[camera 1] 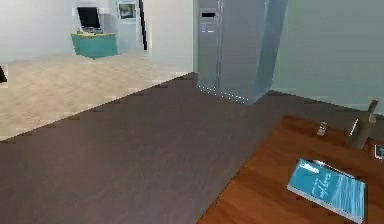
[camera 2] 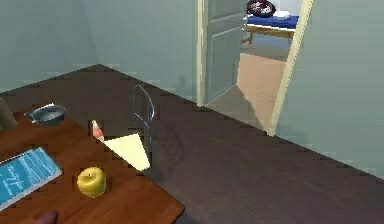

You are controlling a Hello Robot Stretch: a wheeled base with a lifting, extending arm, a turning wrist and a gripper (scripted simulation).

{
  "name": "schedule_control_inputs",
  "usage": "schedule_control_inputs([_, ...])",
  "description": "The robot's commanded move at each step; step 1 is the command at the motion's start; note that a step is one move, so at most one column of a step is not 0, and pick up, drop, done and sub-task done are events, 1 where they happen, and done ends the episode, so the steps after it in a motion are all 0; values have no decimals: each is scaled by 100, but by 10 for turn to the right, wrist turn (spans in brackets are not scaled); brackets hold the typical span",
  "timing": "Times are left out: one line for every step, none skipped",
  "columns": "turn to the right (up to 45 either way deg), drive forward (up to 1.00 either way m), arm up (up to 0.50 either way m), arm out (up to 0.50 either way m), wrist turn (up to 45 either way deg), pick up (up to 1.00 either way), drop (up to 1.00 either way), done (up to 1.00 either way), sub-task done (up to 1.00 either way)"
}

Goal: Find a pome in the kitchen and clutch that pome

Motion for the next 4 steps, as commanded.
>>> schedule_control_inputs([-270,0,0,0,0,0,0,0,0])
schedule_control_inputs([0,0,50,0,0,0,0,0,0])
schedule_control_inputs([0,0,30,0,0,0,0,0,0])
schedule_control_inputs([0,0,0,34,0,0,0,0,0])
